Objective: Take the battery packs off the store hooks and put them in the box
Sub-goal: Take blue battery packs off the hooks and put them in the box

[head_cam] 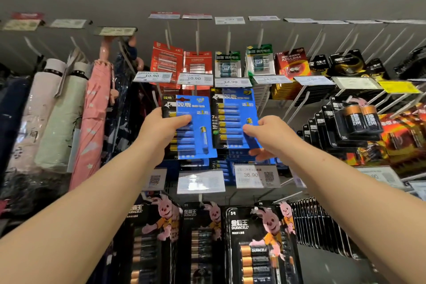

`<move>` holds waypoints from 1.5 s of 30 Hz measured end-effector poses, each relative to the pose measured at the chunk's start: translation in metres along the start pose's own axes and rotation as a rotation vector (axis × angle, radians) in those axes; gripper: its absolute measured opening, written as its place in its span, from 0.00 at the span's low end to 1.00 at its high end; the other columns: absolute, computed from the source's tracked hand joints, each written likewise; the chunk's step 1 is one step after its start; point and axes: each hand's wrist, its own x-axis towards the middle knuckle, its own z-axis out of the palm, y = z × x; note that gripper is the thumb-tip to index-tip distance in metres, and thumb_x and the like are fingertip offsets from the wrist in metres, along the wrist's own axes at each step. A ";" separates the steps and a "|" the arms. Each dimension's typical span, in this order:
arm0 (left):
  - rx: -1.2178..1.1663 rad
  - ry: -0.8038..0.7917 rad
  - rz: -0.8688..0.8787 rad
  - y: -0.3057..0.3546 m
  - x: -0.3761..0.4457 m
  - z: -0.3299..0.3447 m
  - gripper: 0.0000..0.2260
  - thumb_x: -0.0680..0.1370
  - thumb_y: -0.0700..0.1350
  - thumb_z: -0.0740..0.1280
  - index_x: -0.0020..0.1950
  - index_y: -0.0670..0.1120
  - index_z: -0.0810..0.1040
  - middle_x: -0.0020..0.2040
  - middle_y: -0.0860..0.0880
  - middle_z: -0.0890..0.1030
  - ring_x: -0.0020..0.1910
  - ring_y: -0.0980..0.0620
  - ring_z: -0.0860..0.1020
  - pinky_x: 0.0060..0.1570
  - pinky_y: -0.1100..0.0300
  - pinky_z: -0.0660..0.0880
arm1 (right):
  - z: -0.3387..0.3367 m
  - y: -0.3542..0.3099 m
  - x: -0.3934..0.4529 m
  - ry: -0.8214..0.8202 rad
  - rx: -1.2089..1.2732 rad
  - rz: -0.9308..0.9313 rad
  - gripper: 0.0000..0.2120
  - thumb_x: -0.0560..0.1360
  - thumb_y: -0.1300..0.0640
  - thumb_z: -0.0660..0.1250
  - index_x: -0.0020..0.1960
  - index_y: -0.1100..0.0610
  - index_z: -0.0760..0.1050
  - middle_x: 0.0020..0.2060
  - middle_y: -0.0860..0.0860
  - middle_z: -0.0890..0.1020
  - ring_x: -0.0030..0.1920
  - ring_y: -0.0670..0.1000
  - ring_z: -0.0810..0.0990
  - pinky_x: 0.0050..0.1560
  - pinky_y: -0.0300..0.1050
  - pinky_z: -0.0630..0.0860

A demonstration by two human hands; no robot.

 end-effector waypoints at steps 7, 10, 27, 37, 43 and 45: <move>0.025 0.019 0.020 0.006 0.000 -0.011 0.06 0.77 0.39 0.71 0.46 0.50 0.78 0.46 0.50 0.83 0.46 0.49 0.82 0.49 0.51 0.78 | -0.004 0.001 0.014 0.034 -0.016 0.020 0.10 0.80 0.53 0.64 0.49 0.60 0.71 0.39 0.54 0.75 0.34 0.53 0.81 0.25 0.41 0.78; 0.041 0.026 0.031 0.008 -0.001 -0.015 0.06 0.77 0.40 0.71 0.45 0.50 0.78 0.46 0.50 0.83 0.44 0.50 0.82 0.46 0.54 0.77 | -0.002 0.001 0.016 0.027 -0.057 0.056 0.12 0.80 0.53 0.64 0.42 0.60 0.68 0.36 0.53 0.71 0.34 0.55 0.82 0.26 0.42 0.78; 0.024 -0.002 0.033 0.016 -0.009 -0.009 0.06 0.77 0.40 0.71 0.47 0.50 0.76 0.45 0.53 0.82 0.41 0.56 0.81 0.36 0.62 0.74 | 0.004 0.014 0.024 0.002 -0.297 0.106 0.13 0.79 0.50 0.63 0.47 0.62 0.71 0.31 0.52 0.68 0.31 0.51 0.67 0.33 0.42 0.67; -0.015 -0.016 0.008 0.013 -0.012 0.004 0.04 0.78 0.41 0.71 0.48 0.50 0.78 0.48 0.50 0.85 0.47 0.49 0.83 0.49 0.52 0.80 | 0.000 -0.027 -0.018 -0.218 -0.010 -0.154 0.22 0.75 0.43 0.68 0.57 0.60 0.75 0.46 0.57 0.82 0.39 0.51 0.79 0.38 0.46 0.78; -0.018 -0.056 -0.064 0.007 -0.013 0.013 0.06 0.77 0.43 0.72 0.54 0.46 0.81 0.51 0.47 0.86 0.50 0.45 0.84 0.56 0.45 0.79 | 0.027 -0.024 -0.023 -0.302 0.080 -0.005 0.10 0.77 0.52 0.68 0.51 0.59 0.74 0.50 0.56 0.79 0.36 0.52 0.79 0.30 0.41 0.79; -0.038 -0.079 -0.105 0.006 -0.010 0.012 0.12 0.77 0.42 0.71 0.60 0.44 0.79 0.54 0.45 0.85 0.50 0.46 0.84 0.53 0.47 0.80 | 0.024 -0.024 -0.021 -0.271 0.149 0.037 0.07 0.78 0.55 0.68 0.47 0.58 0.74 0.52 0.59 0.76 0.41 0.55 0.77 0.28 0.40 0.78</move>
